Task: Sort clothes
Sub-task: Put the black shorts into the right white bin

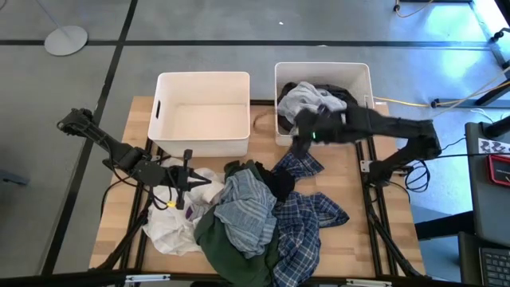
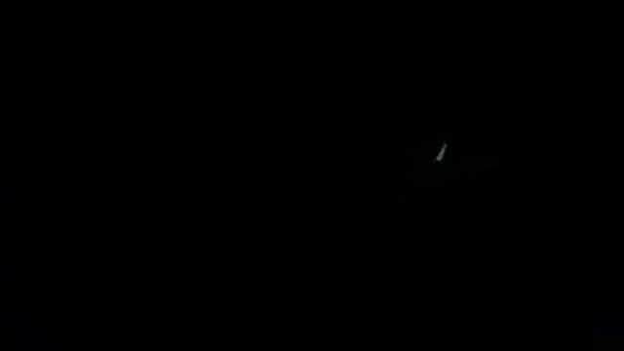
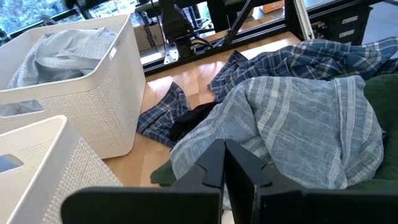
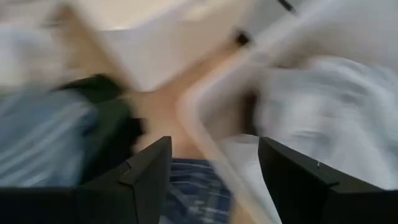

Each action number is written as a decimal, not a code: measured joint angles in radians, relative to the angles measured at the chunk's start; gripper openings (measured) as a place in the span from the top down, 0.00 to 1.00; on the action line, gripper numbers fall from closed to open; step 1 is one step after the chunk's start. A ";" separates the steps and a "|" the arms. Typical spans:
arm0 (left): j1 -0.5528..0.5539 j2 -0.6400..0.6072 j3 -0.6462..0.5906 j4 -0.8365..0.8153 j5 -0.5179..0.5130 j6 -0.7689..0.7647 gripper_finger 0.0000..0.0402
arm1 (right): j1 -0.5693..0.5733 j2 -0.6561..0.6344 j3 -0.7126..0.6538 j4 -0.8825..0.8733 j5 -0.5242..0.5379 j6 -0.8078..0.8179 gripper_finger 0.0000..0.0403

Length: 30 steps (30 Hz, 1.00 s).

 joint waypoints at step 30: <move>0.008 0.057 0.000 0.006 0.000 -0.001 1.00 | 0.392 0.245 -0.220 0.542 -0.063 -0.176 0.40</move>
